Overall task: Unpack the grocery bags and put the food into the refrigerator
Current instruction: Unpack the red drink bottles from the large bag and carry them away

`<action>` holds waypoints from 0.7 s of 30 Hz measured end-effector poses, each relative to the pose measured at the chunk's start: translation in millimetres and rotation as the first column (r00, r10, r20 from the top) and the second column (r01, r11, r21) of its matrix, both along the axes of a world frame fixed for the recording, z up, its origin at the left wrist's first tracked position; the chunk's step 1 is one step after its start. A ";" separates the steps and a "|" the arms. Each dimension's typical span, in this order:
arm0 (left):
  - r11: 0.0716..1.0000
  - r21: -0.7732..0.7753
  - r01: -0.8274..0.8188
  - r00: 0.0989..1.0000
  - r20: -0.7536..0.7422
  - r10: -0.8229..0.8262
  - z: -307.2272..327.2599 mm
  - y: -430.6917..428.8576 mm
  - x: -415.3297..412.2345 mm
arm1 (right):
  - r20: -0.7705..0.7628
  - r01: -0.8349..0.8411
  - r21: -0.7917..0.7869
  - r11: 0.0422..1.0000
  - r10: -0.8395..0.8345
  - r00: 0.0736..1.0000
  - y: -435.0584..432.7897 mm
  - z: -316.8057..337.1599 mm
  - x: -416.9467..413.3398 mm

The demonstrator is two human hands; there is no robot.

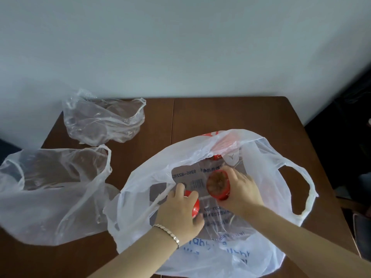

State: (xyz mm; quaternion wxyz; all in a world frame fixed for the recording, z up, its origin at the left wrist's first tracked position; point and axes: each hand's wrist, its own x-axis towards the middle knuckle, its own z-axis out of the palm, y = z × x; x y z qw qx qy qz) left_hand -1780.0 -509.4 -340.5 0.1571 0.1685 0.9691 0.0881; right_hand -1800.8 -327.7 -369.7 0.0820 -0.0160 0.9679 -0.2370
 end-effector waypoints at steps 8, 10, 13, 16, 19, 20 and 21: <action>0.979 0.120 0.163 0.971 -0.196 -0.137 -17.2 -9.2 7.4 | 0.599 0.704 -0.710 0.004 -0.522 0.607 -17.8 47.8 48.1; 0.967 0.225 0.120 0.974 -0.216 -0.070 -7.8 -12.8 16.0 | 0.732 0.751 -0.638 -0.172 -0.439 0.521 -18.6 54.5 51.0; 0.929 0.369 0.036 0.955 -0.286 0.077 12.2 -14.5 24.7 | 0.888 0.800 -0.459 -0.387 -0.188 0.419 -24.2 61.3 52.9; 0.933 0.340 0.117 0.917 -0.398 0.030 29.3 -13.7 24.5 | 0.917 0.853 -0.387 -0.349 -0.051 0.395 -30.8 61.1 59.1; 0.934 0.289 0.208 0.888 -0.456 -0.057 32.9 -17.1 21.6 | 0.924 0.881 -0.350 -0.318 0.040 0.381 -34.7 63.0 69.1; 0.935 0.277 0.220 0.889 -0.453 -0.074 32.7 -18.4 21.1 | 0.927 0.891 -0.336 -0.304 0.060 0.370 -34.0 62.7 71.6; 0.936 0.273 0.224 0.889 -0.450 -0.082 31.7 -19.7 21.5 | 0.935 0.908 -0.317 -0.272 0.068 0.347 -32.5 62.3 73.4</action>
